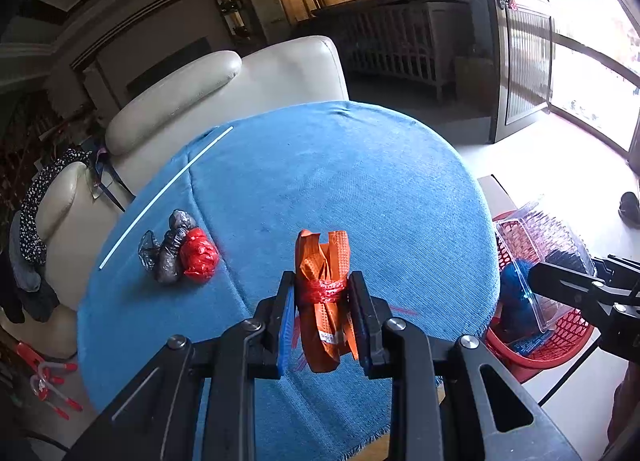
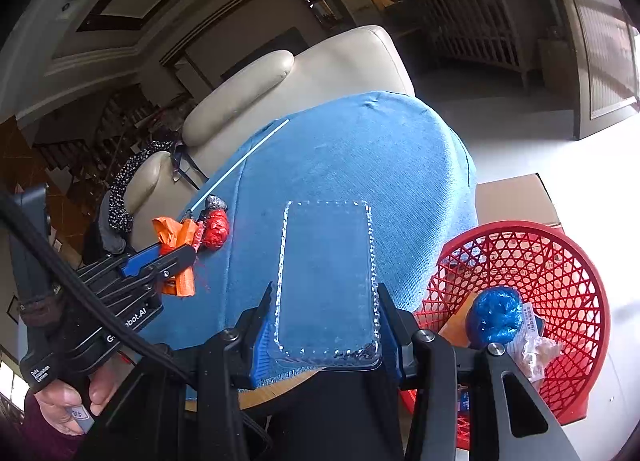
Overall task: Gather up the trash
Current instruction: 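Carry the orange bag and clear tray with both tools toward the red wastebasket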
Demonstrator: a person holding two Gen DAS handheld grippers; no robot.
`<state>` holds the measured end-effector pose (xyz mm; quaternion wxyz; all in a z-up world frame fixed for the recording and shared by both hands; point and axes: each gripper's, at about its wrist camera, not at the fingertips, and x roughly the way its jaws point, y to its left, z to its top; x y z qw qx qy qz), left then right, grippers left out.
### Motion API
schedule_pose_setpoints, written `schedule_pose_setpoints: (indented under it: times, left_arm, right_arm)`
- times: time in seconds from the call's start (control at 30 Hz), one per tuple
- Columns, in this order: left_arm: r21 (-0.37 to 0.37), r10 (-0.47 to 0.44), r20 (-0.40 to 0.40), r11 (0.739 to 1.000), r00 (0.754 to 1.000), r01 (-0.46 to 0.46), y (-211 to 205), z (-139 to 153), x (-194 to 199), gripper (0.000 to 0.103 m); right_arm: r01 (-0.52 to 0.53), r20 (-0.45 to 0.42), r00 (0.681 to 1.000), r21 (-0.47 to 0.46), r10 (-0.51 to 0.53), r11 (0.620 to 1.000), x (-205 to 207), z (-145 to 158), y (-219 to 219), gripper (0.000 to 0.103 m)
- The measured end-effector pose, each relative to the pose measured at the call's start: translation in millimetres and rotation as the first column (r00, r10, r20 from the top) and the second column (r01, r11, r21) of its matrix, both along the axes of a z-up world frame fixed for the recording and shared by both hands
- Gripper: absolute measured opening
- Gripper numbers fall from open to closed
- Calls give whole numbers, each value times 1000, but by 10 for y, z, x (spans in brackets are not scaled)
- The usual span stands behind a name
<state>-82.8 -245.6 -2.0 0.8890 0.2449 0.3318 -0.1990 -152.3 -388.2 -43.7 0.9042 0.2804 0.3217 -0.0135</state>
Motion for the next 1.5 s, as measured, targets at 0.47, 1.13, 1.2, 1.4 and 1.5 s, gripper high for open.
schedule_pose_setpoints:
  times: [0.47,1.13,1.2,1.4,1.5]
  left_arm:
    - [11,-17,-7,1000,1000,17,-21,-74,35,28]
    - [36,-65,-10,997,998,65,-91,-158,20,28]
    - [39,-71,-10,997,997,72,-108,-162,16,28]
    - [44,-85,-13,995,996,86,-171,-179,-7,28]
    - [52,-95,-11,994,995,95,-210,-185,-14,28]
  right_arm:
    - [19,-4,1000,14,-19,1000,-56,-43,-69,47]
    - [47,-11,999,27,-46,999,-126,-74,-144,48]
    - [50,-12,999,29,-50,998,-141,-75,-157,48]
    - [68,-16,998,33,-68,997,-191,-99,-210,48]
    - [76,-18,997,38,-75,996,-212,-108,-234,48]
